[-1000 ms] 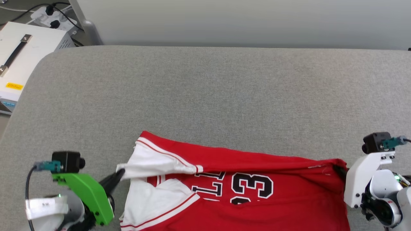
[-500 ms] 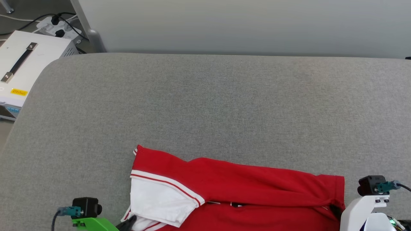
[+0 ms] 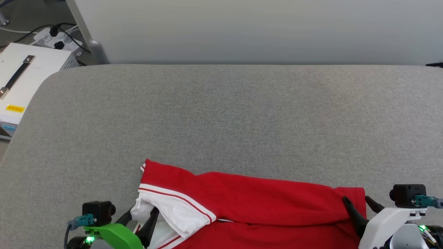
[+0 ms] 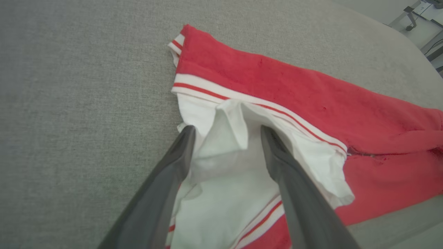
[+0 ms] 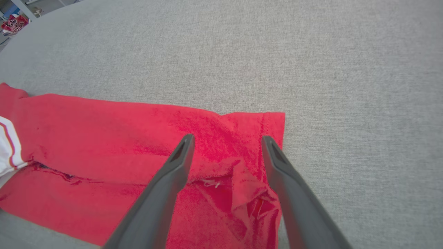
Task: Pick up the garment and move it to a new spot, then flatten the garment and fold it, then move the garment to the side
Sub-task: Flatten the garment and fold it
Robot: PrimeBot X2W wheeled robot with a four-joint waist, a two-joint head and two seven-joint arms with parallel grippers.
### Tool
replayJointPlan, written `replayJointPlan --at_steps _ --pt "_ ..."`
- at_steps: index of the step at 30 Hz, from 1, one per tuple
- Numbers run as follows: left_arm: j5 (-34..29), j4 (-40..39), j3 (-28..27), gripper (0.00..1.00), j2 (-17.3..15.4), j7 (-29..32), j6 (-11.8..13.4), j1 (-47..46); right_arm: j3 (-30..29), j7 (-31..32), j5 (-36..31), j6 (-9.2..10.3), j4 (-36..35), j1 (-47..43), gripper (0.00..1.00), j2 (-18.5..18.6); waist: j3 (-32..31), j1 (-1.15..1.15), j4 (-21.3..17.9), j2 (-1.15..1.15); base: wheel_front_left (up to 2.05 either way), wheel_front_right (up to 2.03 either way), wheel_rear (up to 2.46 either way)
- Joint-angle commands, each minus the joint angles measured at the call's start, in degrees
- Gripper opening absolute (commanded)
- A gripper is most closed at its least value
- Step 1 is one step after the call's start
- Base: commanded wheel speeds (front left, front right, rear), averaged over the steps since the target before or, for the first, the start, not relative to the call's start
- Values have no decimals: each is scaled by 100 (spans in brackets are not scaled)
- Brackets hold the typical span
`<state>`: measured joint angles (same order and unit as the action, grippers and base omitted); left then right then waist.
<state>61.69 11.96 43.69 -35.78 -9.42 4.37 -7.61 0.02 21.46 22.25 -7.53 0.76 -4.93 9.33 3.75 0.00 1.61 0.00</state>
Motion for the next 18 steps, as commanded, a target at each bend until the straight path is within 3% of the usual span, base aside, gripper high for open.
replayJointPlan --at_steps 1,6,12,18 --pt "-165 -42 -57 100 73 -160 94 -164 -24 -64 -57 4 -112 -11 100 15 -20 0 -17 0 0 0 0" --pt "-547 -216 -366 100 302 -497 357 -268 -251 81 -76 4 -348 41 100 75 -45 0 -32 0 0 0 0" --pt "-1316 -656 -1091 100 557 -554 640 -214 -529 727 -47 4 -356 96 100 276 58 0 16 0 0 0 0" --pt "-2185 -1127 -1649 100 911 -556 726 -64 -549 1248 -9 4 -282 131 100 446 275 0 171 0 0 0 0"
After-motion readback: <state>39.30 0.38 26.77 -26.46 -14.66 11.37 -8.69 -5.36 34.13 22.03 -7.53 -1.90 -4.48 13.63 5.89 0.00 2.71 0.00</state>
